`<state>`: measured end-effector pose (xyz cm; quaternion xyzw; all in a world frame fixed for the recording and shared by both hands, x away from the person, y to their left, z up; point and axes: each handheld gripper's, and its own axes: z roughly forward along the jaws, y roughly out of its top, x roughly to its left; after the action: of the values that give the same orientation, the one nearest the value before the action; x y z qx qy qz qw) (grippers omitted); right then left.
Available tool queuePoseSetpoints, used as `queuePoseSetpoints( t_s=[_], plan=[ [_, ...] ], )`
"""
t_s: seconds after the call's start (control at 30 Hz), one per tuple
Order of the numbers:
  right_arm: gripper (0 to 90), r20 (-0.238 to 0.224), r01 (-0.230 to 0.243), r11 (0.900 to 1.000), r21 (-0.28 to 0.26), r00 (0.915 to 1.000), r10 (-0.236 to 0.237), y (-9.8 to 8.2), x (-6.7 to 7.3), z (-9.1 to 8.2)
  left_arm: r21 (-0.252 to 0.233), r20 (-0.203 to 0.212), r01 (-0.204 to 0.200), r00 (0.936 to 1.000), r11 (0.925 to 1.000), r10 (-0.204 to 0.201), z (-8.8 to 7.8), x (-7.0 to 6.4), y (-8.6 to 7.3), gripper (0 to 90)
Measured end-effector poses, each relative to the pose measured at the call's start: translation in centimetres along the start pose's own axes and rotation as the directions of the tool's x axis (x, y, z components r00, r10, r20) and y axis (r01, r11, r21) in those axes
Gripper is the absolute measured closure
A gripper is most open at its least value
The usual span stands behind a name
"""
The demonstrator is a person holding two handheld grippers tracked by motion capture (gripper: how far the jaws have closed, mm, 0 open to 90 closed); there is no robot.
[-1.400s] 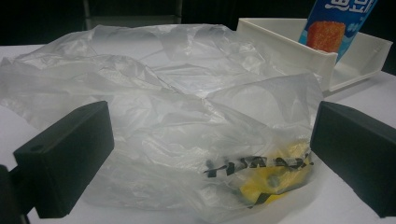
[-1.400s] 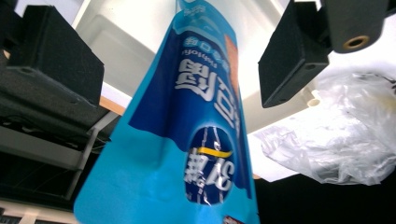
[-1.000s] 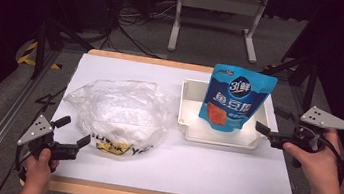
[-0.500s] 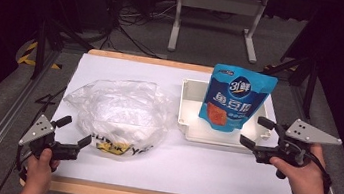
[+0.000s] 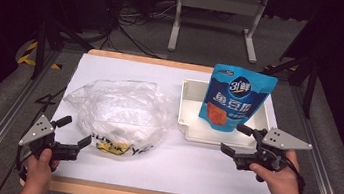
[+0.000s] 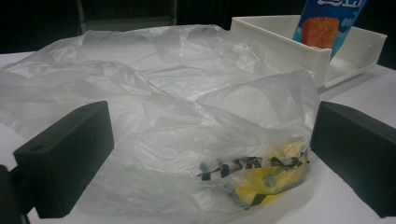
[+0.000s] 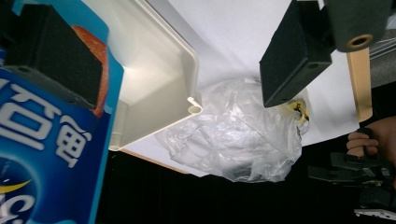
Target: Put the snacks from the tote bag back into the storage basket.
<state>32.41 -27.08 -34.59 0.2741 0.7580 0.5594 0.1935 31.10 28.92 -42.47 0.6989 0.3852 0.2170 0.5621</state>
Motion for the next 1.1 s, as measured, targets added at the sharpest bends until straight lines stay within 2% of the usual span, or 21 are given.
queuePoseSetpoints(
  t_s=[0.03,0.07,0.13,0.23,0.4,0.7,0.9,1.1],
  plan=[
    [14.1,-0.002,-0.003,1.0,-0.013,1.0,0.003,-0.4,0.1,0.2,0.006,0.003,-0.001,1.0,1.0,0.001,0.0,0.0,0.0,0.3],
    [13.5,-0.035,-0.028,0.999,-0.019,0.999,0.028,-1.3,0.2,1.1,0.011,0.006,-0.004,1.0,0.9999,0.004,0.1,0.0,0.0,0.3],
    [13.5,-0.039,-0.021,1.0,-0.011,0.999,0.02,-1.5,0.3,1.3,0.007,0.004,-0.006,1.0,1.0,0.006,0.1,0.0,-0.1,0.3],
    [13.5,-0.037,-0.026,1.0,-0.004,0.999,0.026,-2.8,0.4,2.2,0.001,0.0,-0.004,1.0,1.0,0.004,0.1,0.0,-0.1,0.3],
    [13.4,-0.035,-0.036,0.999,0.023,0.9987,0.037,-4.6,0.1,3.3,0.002,0.024,-0.016,0.9996,0.9999,0.016,0.0,0.0,-0.1,0.3],
    [12.5,-0.04,-0.06,0.997,0.056,0.9972,0.063,-6.7,-0.2,5.1,-0.004,0.038,-0.016,0.9991,0.9999,0.016,0.1,0.1,-0.2,0.4],
    [12.0,0.005,-0.024,0.993,0.118,0.9997,0.023,-8.0,-0.2,6.4,-0.007,0.046,-0.02,0.9987,0.9998,0.021,0.1,0.1,-0.3,0.5],
    [12.0,0.042,-0.022,0.99,0.138,0.999,0.017,-8.2,-0.1,6.8,-0.021,0.032,-0.012,0.9994,0.9997,0.013,0.2,0.3,-0.5,0.4]
  ],
)
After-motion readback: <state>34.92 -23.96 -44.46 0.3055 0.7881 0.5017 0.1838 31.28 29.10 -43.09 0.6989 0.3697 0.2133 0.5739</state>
